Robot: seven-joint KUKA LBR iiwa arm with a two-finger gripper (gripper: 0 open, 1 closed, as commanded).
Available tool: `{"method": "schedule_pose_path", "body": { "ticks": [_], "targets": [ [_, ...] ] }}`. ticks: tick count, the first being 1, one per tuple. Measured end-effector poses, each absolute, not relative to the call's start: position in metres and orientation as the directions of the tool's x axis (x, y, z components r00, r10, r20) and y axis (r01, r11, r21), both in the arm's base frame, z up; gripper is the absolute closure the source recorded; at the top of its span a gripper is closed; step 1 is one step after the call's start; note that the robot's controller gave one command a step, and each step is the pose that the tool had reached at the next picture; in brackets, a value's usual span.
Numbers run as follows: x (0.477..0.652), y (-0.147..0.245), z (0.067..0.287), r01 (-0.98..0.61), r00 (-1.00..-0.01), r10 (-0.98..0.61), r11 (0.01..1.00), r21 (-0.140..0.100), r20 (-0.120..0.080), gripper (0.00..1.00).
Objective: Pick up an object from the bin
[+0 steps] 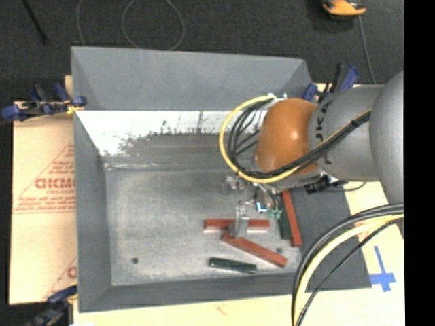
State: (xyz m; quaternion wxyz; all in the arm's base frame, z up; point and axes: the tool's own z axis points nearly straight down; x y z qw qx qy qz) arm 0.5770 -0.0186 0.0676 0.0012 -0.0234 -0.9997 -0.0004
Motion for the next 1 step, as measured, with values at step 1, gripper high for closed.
{"method": "schedule_pose_path", "body": {
  "ticks": [1],
  "targets": [
    [0.5804,-0.0162,0.0739,0.046,-0.999,0.046,0.999,0.002,-0.003,1.00]
  ]
}}
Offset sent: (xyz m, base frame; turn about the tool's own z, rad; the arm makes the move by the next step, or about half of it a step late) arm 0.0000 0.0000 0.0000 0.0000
